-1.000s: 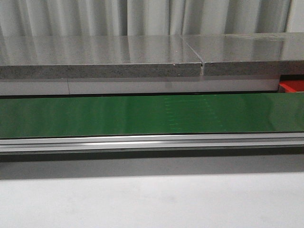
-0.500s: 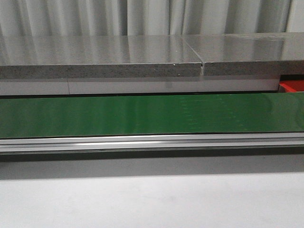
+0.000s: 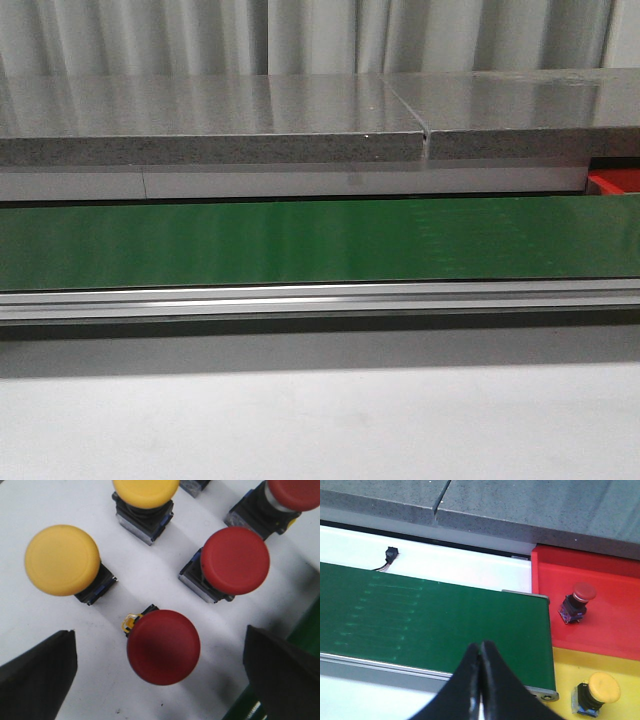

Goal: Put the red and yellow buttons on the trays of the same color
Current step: 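Move the left gripper onto another red button and grasp it, then lower the red button onto the green belt and open the left gripper, then move the left gripper over a yellow mushroom button and grasp it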

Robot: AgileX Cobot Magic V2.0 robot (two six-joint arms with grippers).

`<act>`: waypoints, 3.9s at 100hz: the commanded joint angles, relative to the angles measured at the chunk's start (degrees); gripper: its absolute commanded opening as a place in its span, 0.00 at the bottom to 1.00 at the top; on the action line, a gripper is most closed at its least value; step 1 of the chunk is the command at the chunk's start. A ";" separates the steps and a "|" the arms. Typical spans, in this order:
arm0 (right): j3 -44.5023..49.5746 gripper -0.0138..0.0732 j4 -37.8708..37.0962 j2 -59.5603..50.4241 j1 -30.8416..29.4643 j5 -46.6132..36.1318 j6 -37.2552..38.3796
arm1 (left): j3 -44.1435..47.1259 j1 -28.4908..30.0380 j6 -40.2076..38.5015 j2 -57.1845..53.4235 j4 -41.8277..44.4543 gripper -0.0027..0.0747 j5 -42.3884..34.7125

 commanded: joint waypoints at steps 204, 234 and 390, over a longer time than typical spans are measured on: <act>-1.43 0.08 1.24 -0.08 0.09 -3.68 -0.60 | -7.53 -16.65 6.21 -7.41 -3.54 0.01 5.22; -1.43 0.08 1.24 -0.08 0.09 -3.68 -0.60 | -7.53 -16.65 7.66 -7.30 -4.10 0.15 5.63; -1.43 0.08 1.24 -0.08 0.09 -3.68 -0.60 | -10.07 5.55 16.06 -11.83 -12.50 0.80 10.27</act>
